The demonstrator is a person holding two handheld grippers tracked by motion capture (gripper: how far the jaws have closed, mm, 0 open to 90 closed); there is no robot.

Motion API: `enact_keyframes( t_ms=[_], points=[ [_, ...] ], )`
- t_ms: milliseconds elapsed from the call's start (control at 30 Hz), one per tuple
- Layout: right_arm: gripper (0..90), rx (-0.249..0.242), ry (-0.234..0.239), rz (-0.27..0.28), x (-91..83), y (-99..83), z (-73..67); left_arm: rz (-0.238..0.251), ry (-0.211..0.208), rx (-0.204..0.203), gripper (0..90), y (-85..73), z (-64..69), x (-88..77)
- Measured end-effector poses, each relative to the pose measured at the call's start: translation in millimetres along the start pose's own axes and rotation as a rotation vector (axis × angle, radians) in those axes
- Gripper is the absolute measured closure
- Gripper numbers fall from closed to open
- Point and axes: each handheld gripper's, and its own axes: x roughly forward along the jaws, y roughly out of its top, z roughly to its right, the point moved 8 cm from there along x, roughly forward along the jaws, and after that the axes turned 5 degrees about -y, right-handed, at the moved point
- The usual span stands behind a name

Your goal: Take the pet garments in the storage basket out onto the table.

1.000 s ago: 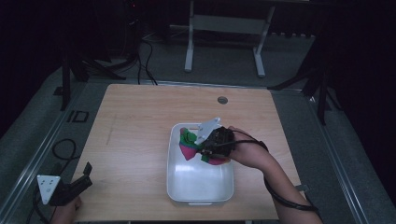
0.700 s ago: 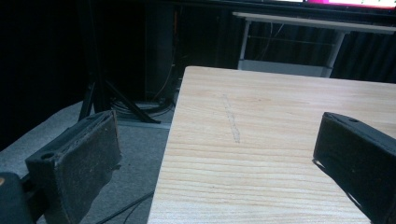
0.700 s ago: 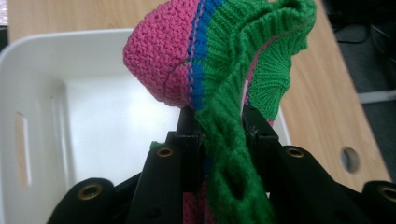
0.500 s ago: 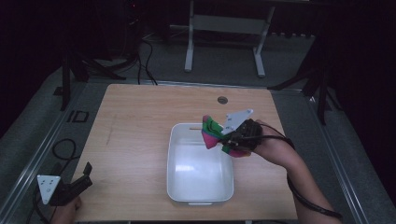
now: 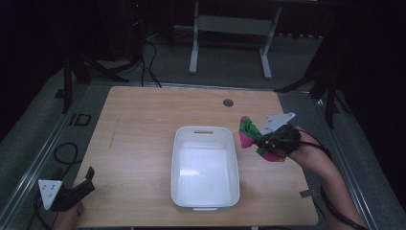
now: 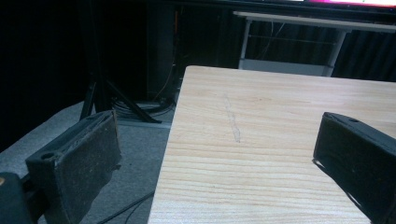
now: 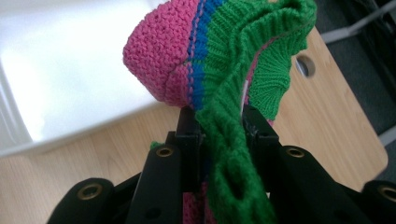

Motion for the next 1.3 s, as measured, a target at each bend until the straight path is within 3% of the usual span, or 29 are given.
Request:
enact_keyframes(
  t_ms=[167,400,467,500,767,1100,1233,1300],
  points=[
    [71.4,0.031,-0.026,-0.015,-3.2,-21.5,13.8,0.002,0.003,0.003,1.2,0.0,0.4,-0.2],
    [71.4,0.067,-0.029,-0.012,4.9,-35.5,21.6,0.002,0.004,0.001,1.2,0.0,0.1,-0.1],
    [71.3,0.073,-0.028,-0.028,14.1,-41.4,21.0,0.003,0.003,0.003,1.2,0.0,0.3,-0.3],
    [71.1,0.081,-0.026,-0.057,26.7,-50.0,20.5,0.003,0.003,0.002,1.2,0.1,0.2,-0.4],
    [71.1,0.135,-0.003,-0.091,62.7,-70.4,19.4,0.001,0.0,0.001,1.2,0.0,-0.1,-0.3],
    [70.9,0.188,0.037,-0.138,123.4,-96.4,-1.5,0.004,0.001,-0.001,1.2,0.1,0.1,-0.4],
    [69.2,0.212,0.065,-0.15,140.9,-104.4,-12.3,0.006,-0.001,-0.002,1.2,0.2,0.2,-0.5],
    [67.8,0.221,0.058,-0.13,143.6,-103.9,-13.6,0.006,-0.001,-0.003,1.2,0.2,0.0,-0.5]
  ],
)
